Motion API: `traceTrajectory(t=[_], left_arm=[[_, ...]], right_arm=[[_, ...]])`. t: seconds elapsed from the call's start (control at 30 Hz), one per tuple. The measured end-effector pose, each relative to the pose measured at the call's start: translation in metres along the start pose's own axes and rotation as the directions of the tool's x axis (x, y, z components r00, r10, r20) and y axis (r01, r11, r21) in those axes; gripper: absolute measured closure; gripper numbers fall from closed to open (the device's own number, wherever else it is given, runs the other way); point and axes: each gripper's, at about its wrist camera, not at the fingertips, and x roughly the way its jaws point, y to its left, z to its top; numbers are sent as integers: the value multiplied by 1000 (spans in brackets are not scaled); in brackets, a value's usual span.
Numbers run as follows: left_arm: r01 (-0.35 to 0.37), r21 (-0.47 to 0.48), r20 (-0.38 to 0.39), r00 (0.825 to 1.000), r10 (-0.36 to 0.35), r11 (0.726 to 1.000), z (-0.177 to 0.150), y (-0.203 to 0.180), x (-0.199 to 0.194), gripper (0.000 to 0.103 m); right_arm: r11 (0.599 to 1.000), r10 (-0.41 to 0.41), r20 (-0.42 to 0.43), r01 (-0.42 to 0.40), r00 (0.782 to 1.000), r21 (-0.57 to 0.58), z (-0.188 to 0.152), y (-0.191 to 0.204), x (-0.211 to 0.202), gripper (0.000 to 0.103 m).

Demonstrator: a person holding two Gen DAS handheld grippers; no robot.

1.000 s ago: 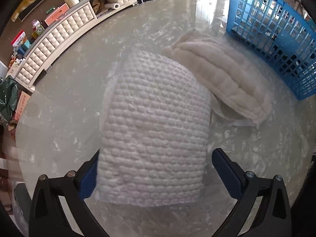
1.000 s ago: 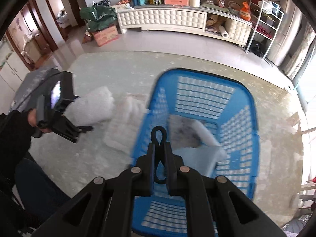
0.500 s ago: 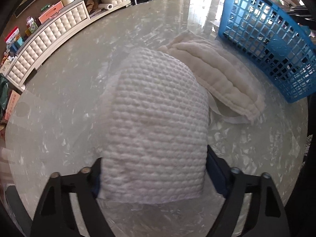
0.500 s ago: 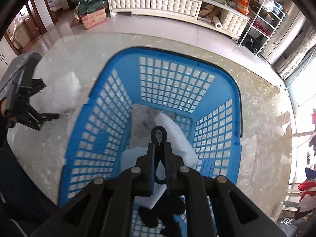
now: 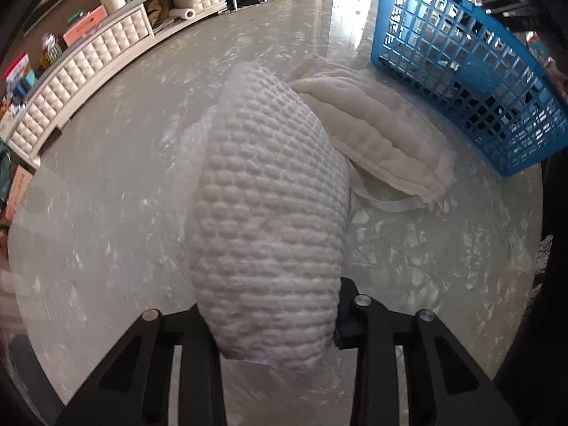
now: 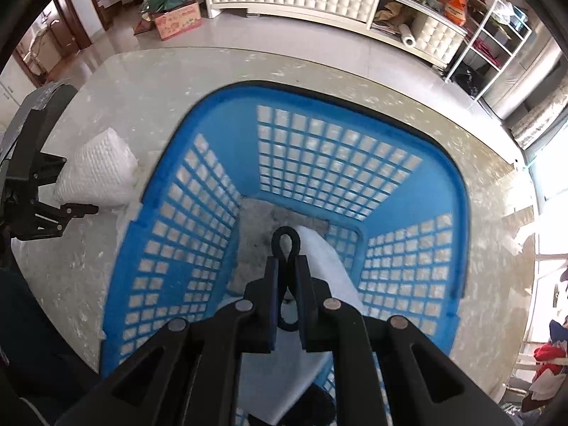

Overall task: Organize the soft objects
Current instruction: 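Lower the black ring into the basket and open the right tool, then carry the white waffle towel over the basket and open the left tool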

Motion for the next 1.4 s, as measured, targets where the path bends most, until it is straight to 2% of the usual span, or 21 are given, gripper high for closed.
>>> traceTrajectory(t=[0.1, 0.23, 0.37, 0.47, 0.53, 0.67, 0.77, 0.87, 0.93, 1.07, 1.13, 1.4], left_arm=[[16, -19, 24, 1000, -15, 1000, -8, -3, -13, 73], [1, -61, 32, 999, 0, 998, -13, 1, -24, 73], [3, -102, 38, 999, 1, 995, -22, 4, -33, 73], [11, -112, 55, 998, -5, 994, -27, 2, -44, 73], [7, -114, 62, 998, 0, 993, -28, -1, -53, 73], [16, -116, 92, 996, -6, 993, -30, -13, -77, 73], [31, -131, 113, 993, -16, 991, -33, -22, -94, 73], [39, -149, 123, 992, -21, 988, -34, -28, -108, 73], [42, -151, 130, 991, -22, 988, -33, -38, -117, 73], [43, -143, 144, 989, -22, 989, -24, -57, -130, 73], [38, -137, 150, 989, -17, 990, -20, -66, -136, 73], [46, -116, 185, 982, -24, 992, -1, -100, -162, 73]], right_arm=[[999, 16, -13, -17, 1000, -32, 4, 9, 5, 94], [998, 41, -38, -43, 998, -37, 8, 14, 17, 94], [999, 31, -72, -33, 997, -25, 10, 22, 30, 94], [999, 29, -65, -30, 997, -24, 7, 26, 31, 85], [1000, 14, -62, -16, 998, -25, 5, 28, 31, 71], [1000, 14, -51, -14, 999, -19, 0, 25, 28, 62], [1000, -6, -41, 5, 999, -12, -4, 20, 24, 51], [1000, 2, -31, -2, 1000, 11, -11, 11, 16, 35], [999, 21, -13, -21, 1000, 29, -15, 5, 7, 21], [998, 31, 35, -33, 999, 57, -27, 0, -15, 15], [998, 19, 53, -22, 998, 63, -35, -1, -24, 9], [998, -10, 101, 3, 995, 70, -78, -6, -58, 2]])
